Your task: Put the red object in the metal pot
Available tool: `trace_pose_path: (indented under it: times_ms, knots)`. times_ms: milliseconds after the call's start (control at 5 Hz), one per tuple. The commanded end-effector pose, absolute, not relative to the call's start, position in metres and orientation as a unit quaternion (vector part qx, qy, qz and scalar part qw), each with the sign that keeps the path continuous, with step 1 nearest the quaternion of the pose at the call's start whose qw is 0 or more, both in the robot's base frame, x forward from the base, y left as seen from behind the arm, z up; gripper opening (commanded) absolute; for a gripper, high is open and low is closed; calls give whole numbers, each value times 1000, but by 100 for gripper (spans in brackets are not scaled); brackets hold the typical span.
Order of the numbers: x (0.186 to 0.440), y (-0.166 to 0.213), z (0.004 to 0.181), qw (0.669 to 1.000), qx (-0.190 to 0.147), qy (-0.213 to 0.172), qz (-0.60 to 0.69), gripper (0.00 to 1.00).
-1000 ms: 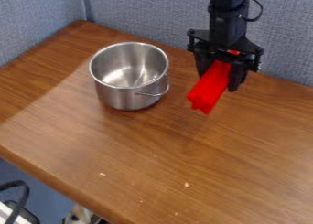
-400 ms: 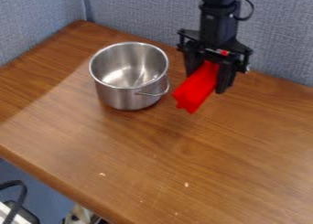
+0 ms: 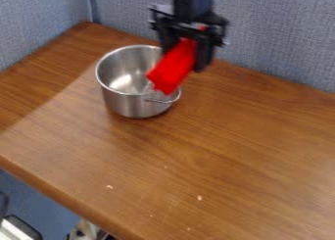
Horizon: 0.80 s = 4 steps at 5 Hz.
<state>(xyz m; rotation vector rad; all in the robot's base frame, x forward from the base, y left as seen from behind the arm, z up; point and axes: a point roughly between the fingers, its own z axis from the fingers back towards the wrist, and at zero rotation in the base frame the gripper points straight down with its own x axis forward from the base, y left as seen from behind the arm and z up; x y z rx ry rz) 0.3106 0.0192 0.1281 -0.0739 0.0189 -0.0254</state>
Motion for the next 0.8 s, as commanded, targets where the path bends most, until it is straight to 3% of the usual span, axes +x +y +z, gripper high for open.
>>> trace_pose_path:
  times_ms: [0,200,600]
  knots:
    - [314,54,145,999,-17,-25,20,0]
    - [317,65,147,999,-13,-32,26,0]
    - [318,71,128,999,-4,-32,28,0]
